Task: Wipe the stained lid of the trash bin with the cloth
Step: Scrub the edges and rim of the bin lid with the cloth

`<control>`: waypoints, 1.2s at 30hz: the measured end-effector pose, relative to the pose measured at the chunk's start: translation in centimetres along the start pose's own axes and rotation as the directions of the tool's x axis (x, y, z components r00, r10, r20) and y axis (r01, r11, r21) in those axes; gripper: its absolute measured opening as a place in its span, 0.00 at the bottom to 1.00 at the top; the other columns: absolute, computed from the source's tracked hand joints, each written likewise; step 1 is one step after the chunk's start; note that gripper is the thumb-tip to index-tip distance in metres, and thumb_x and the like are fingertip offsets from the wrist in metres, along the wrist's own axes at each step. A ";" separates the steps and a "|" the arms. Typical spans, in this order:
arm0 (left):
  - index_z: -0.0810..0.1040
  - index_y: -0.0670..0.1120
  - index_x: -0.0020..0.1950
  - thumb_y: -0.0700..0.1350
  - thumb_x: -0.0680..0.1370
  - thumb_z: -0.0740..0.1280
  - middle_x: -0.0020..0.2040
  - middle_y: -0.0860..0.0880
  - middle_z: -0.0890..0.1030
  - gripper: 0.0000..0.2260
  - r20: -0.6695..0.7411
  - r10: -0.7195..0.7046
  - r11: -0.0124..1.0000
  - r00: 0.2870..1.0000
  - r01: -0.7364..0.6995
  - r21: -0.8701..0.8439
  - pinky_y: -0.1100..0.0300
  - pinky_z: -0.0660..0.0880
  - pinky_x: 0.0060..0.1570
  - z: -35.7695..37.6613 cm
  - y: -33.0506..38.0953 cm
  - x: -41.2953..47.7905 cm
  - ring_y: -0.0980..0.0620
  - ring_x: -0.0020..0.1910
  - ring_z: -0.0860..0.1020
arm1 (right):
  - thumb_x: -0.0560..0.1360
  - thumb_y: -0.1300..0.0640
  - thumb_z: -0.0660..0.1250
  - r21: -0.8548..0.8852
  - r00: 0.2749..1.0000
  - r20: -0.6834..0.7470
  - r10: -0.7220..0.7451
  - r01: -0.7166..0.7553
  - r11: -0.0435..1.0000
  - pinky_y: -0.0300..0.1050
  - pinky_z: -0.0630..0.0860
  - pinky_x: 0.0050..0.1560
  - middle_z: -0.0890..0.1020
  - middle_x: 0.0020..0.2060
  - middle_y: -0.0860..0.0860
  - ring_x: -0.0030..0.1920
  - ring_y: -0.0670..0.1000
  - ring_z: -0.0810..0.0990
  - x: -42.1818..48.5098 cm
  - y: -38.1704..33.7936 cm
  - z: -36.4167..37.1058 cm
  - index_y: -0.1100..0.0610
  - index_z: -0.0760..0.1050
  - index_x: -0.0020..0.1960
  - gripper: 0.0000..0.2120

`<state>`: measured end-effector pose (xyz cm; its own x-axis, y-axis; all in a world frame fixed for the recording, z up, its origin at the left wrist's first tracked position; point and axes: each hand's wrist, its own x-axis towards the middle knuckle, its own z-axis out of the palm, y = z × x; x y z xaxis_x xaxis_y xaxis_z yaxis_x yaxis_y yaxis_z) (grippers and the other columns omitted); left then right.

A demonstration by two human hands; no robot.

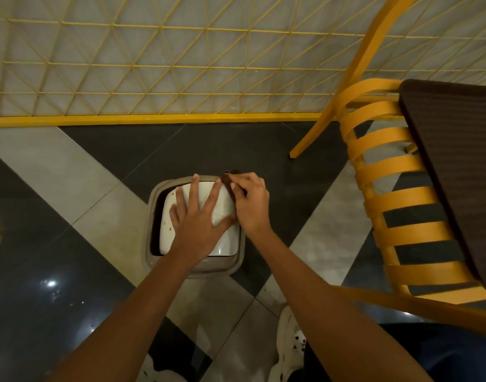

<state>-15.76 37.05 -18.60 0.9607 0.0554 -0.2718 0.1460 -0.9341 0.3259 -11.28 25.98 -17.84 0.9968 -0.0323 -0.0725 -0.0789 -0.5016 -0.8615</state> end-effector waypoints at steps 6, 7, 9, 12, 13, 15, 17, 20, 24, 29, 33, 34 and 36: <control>0.40 0.60 0.73 0.68 0.67 0.47 0.76 0.48 0.39 0.37 -0.006 0.001 1.000 1.000 -0.001 0.010 0.40 0.48 0.70 0.1 0.1 0.1 0.38 0.74 0.43 | 0.77 0.64 0.59 -0.051 0.998 -0.011 0.056 -0.056 0.997 0.25 0.62 0.50 0.78 0.55 0.54 0.57 0.51 0.72 0.8 0.5 0.1 0.60 0.77 0.58 0.13; 0.40 0.60 0.73 0.68 0.67 0.47 0.76 0.48 0.39 0.37 -0.007 0.002 1.000 1.000 -0.002 0.004 0.40 0.48 0.70 0.1 0.1 0.0 0.38 0.74 0.43 | 0.77 0.64 0.59 -0.054 0.999 -0.002 0.047 -0.047 0.997 0.24 0.62 0.50 0.78 0.54 0.54 0.57 0.50 0.72 0.7 0.4 0.1 0.60 0.76 0.58 0.13; 0.40 0.59 0.74 0.68 0.67 0.47 0.76 0.48 0.38 0.38 0.003 0.005 1.000 1.000 -0.005 0.000 0.41 0.48 0.70 0.1 0.0 0.0 0.39 0.74 0.42 | 0.77 0.64 0.59 -0.055 1.000 0.015 0.000 0.001 0.998 0.19 0.61 0.50 0.77 0.54 0.53 0.54 0.45 0.69 0.0 0.1 0.1 0.59 0.76 0.58 0.13; 0.41 0.59 0.74 0.72 0.64 0.42 0.76 0.48 0.38 0.40 0.008 0.005 1.000 1.000 -0.004 -0.009 0.40 0.48 0.70 0.0 -0.1 -0.1 0.38 0.74 0.41 | 0.77 0.63 0.59 -0.047 0.999 0.006 -0.033 0.033 0.998 0.17 0.60 0.51 0.77 0.53 0.52 0.53 0.42 0.65 -0.9 0.3 0.2 0.59 0.76 0.58 0.13; 0.42 0.59 0.74 0.72 0.63 0.40 0.76 0.48 0.38 0.41 0.002 0.004 1.000 1.000 -0.004 -0.004 0.40 0.48 0.70 0.0 -0.1 0.0 0.38 0.74 0.42 | 0.77 0.64 0.59 -0.039 1.000 -0.002 -0.022 0.022 0.999 0.17 0.61 0.50 0.77 0.53 0.52 0.53 0.43 0.66 -0.7 0.4 0.2 0.59 0.76 0.58 0.13; 0.42 0.59 0.74 0.71 0.65 0.42 0.76 0.47 0.40 0.39 -0.010 0.000 1.000 1.000 0.000 0.003 0.40 0.48 0.70 0.1 0.0 0.1 0.38 0.74 0.43 | 0.77 0.64 0.58 -0.014 0.999 -0.001 0.035 -0.035 0.999 0.21 0.63 0.51 0.78 0.53 0.54 0.54 0.46 0.70 0.2 0.5 0.1 0.60 0.76 0.58 0.13; 0.42 0.60 0.74 0.69 0.67 0.47 0.76 0.48 0.39 0.37 -0.013 -0.002 1.000 1.000 0.002 -0.012 0.40 0.48 0.70 0.2 0.0 0.2 0.39 0.74 0.42 | 0.77 0.64 0.58 0.034 0.990 0.022 0.139 -0.140 0.990 0.29 0.66 0.53 0.78 0.55 0.56 0.56 0.51 0.74 1.1 0.7 -0.2 0.61 0.76 0.59 0.13; 0.43 0.60 0.74 0.68 0.68 0.48 0.76 0.49 0.38 0.36 -0.011 -0.004 1.000 1.000 0.004 -0.026 0.41 0.47 0.70 0.2 0.0 0.1 0.39 0.74 0.41 | 0.77 0.64 0.59 0.057 0.974 0.044 0.223 -0.225 0.973 0.32 0.67 0.53 0.78 0.56 0.57 0.56 0.51 0.76 0.8 1.2 -0.4 0.61 0.76 0.59 0.13; 0.43 0.61 0.74 0.67 0.69 0.48 0.76 0.49 0.39 0.35 -0.028 0.002 0.999 1.000 -0.004 -0.048 0.41 0.47 0.70 0.4 -0.2 0.1 0.39 0.74 0.41 | 0.77 0.63 0.60 0.092 0.977 -0.023 0.210 -0.207 0.974 0.35 0.70 0.54 0.78 0.54 0.55 0.52 0.47 0.75 -2.0 2.0 -0.1 0.60 0.76 0.58 0.12; 0.42 0.61 0.74 0.71 0.66 0.43 0.76 0.49 0.39 0.38 -0.015 0.003 0.999 1.000 -0.003 -0.039 0.40 0.47 0.70 0.3 -0.2 0.1 0.39 0.74 0.41 | 0.77 0.63 0.59 0.100 0.951 0.010 0.310 -0.309 0.946 0.35 0.68 0.55 0.78 0.56 0.57 0.56 0.52 0.76 0.2 2.4 0.4 0.62 0.75 0.59 0.13; 0.42 0.61 0.74 0.69 0.68 0.46 0.76 0.49 0.38 0.36 -0.008 -0.004 0.999 1.000 0.004 -0.040 0.40 0.47 0.70 0.3 -0.1 0.1 0.39 0.74 0.41 | 0.77 0.63 0.59 0.110 0.942 0.001 0.334 -0.332 0.937 0.35 0.69 0.54 0.78 0.56 0.57 0.55 0.52 0.76 -0.8 2.6 0.4 0.62 0.76 0.58 0.12; 0.42 0.61 0.73 0.70 0.67 0.45 0.76 0.49 0.38 0.37 -0.012 -0.001 0.999 1.000 0.000 -0.041 0.40 0.47 0.70 0.4 -0.2 0.1 0.39 0.74 0.41 | 0.77 0.63 0.60 0.113 0.940 -0.007 0.341 -0.338 0.934 0.35 0.69 0.53 0.78 0.55 0.57 0.54 0.51 0.77 -1.8 2.8 0.4 0.62 0.76 0.57 0.12; 0.42 0.61 0.73 0.72 0.65 0.41 0.76 0.49 0.38 0.38 -0.027 0.007 0.999 1.000 -0.008 -0.040 0.41 0.47 0.70 0.4 -0.2 0.0 0.39 0.74 0.41 | 0.77 0.62 0.60 0.129 0.931 -0.017 0.365 -0.360 0.924 0.34 0.70 0.53 0.78 0.54 0.56 0.51 0.48 0.75 -4.0 3.5 0.5 0.62 0.76 0.57 0.11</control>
<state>-15.86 37.12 -19.06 0.9678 0.0580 -0.2448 0.1472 -0.9197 0.3640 -15.57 24.74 -20.82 0.8992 -0.2280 -0.3734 -0.4329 -0.3402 -0.8348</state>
